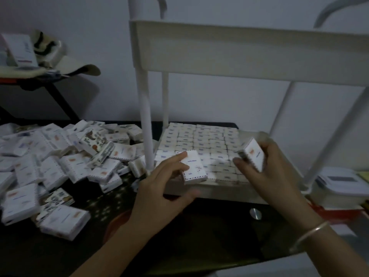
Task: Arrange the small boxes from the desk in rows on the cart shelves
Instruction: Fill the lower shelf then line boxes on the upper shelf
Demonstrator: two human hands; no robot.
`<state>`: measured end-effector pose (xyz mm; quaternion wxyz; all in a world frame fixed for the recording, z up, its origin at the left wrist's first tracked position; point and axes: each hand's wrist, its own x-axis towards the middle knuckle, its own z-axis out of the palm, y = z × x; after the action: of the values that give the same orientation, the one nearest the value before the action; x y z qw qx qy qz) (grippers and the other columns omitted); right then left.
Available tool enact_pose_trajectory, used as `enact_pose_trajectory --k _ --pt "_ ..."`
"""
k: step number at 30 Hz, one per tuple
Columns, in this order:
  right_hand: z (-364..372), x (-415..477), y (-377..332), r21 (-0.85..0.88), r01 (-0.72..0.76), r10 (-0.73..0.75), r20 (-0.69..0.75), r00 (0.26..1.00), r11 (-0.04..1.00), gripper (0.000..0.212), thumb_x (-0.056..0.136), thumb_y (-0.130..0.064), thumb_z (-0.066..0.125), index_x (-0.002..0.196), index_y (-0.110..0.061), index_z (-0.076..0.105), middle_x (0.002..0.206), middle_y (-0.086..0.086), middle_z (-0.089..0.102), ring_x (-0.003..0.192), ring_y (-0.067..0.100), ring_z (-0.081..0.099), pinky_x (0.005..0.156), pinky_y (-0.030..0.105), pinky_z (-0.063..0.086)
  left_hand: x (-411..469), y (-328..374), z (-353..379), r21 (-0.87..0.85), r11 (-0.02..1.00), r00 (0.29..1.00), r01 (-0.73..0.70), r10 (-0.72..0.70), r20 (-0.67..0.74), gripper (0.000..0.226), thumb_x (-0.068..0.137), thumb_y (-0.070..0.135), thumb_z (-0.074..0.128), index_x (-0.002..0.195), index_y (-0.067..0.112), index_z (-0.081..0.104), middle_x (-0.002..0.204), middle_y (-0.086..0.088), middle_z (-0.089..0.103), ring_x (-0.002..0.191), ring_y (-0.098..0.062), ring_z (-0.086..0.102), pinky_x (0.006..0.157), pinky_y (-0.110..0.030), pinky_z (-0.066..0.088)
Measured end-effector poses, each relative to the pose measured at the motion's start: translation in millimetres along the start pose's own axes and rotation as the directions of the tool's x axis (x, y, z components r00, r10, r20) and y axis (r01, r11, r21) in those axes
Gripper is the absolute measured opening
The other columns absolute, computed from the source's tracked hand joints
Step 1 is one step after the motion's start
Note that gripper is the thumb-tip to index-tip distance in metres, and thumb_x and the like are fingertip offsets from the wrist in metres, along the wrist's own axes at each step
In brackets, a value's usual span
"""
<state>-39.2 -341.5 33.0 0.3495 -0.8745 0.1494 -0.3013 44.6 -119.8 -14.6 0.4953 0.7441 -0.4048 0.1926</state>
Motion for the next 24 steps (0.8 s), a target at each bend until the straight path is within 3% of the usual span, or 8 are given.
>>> enact_pose_trajectory --k 4,6,8,11,13,16,20,24 --pt "-18.2 19.2 14.2 0.093 -0.067 0.07 -0.025 0.997 0.993 0.018 0.096 -0.046 0.043 0.103 -0.031 0.052 0.094 -0.012 0.061 0.083 -0.001 0.057 0.06 0.021 0.04 29.2 13.2 25.7 -0.289 0.929 0.953 0.232 -0.277 -0.125 0.018 0.082 0.033 0.068 0.089 0.017 0.071 0.118 0.017 0.066 0.097 0.011 0.063 0.076 -0.013 0.054" --pt "-25.0 30.4 20.7 0.074 -0.034 0.04 -0.069 0.997 0.997 0.032 0.1 -0.045 0.036 0.086 -0.027 0.058 0.085 -0.004 0.061 0.074 0.001 0.055 0.058 0.023 0.039 45.0 14.1 33.0 -0.358 0.894 0.933 0.271 -0.335 -0.129 0.004 0.083 0.015 0.072 0.086 0.012 0.071 0.114 0.012 0.069 0.094 0.008 0.065 0.074 -0.016 0.056" --pt "-28.7 43.1 32.9 0.007 0.014 -0.014 -0.104 0.995 1.0 0.044 0.101 -0.043 0.035 0.076 -0.014 0.059 0.079 0.008 0.061 0.065 0.01 0.054 0.056 0.029 0.041 58.0 16.3 36.8 -0.387 0.872 0.931 0.301 -0.357 -0.079 0.011 0.083 0.011 0.072 0.093 0.014 0.07 0.115 0.016 0.067 0.095 0.008 0.065 0.074 -0.019 0.057" --pt "-29.9 59.7 53.5 0.032 -0.085 0.088 -0.081 0.993 0.996 0.03 0.099 -0.044 0.039 0.095 -0.019 0.056 0.094 0.0 0.06 0.082 0.014 0.058 0.066 0.03 0.045 71.9 19.1 44.0 -0.369 0.866 0.933 0.338 -0.361 0.006 0.041 0.082 0.011 0.074 0.119 0.02 0.06 0.126 0.015 0.058 0.089 0.011 0.064 0.07 -0.019 0.057" --pt "-27.1 65.1 64.5 0.093 -0.129 0.134 -0.054 0.99 0.987 0.024 0.1 -0.037 0.042 0.118 -0.022 0.049 0.101 -0.006 0.06 0.092 0.014 0.06 0.071 0.026 0.046 78.8 17.2 51.6 -0.421 0.817 0.911 0.395 -0.409 0.061 0.061 0.081 0.009 0.076 0.132 0.029 0.049 0.131 0.013 0.055 0.087 -0.001 0.069 0.07 -0.024 0.059" --pt "-20.7 66.2 74.6 0.149 -0.142 0.145 -0.008 0.989 0.979 0.027 0.102 -0.029 0.041 0.129 -0.026 0.038 0.098 -0.008 0.061 0.085 0.005 0.061 0.064 0.019 0.046 86.5 11.4 63.3 -0.513 0.715 0.862 0.475 -0.497 0.106 0.072 0.081 0.003 0.074 0.14 0.031 0.042 0.118 0.009 0.061 0.087 -0.006 0.07 0.067 -0.02 0.056" --pt "-12.9 63.2 82.9 0.201 -0.144 0.133 0.065 0.989 0.969 0.019 0.103 -0.025 0.04 0.121 -0.03 0.04 0.102 -0.013 0.058 0.083 0.002 0.062 0.059 0.016 0.049 93.0 9.2 73.7 -0.472 0.758 0.881 0.451 -0.463 0.098 0.063 0.081 -0.006 0.07 0.128 0.032 0.05 0.109 0.005 0.065 0.091 0.0 0.068 0.069 -0.013 0.052" --pt "-13.6 66.4 84.5 0.279 -0.05 0.069 -0.06 0.996 0.959 0.018 0.099 -0.021 0.048 0.112 -0.034 0.045 0.109 -0.013 0.057 0.096 0.003 0.06 0.07 0.022 0.053 102.0 10.3 80.6 -0.408 0.817 0.908 0.409 -0.409 0.091 0.047 0.082 -0.006 0.067 0.101 0.035 0.057 0.105 0.009 0.066 0.091 -0.001 0.067 0.067 -0.011 0.051"
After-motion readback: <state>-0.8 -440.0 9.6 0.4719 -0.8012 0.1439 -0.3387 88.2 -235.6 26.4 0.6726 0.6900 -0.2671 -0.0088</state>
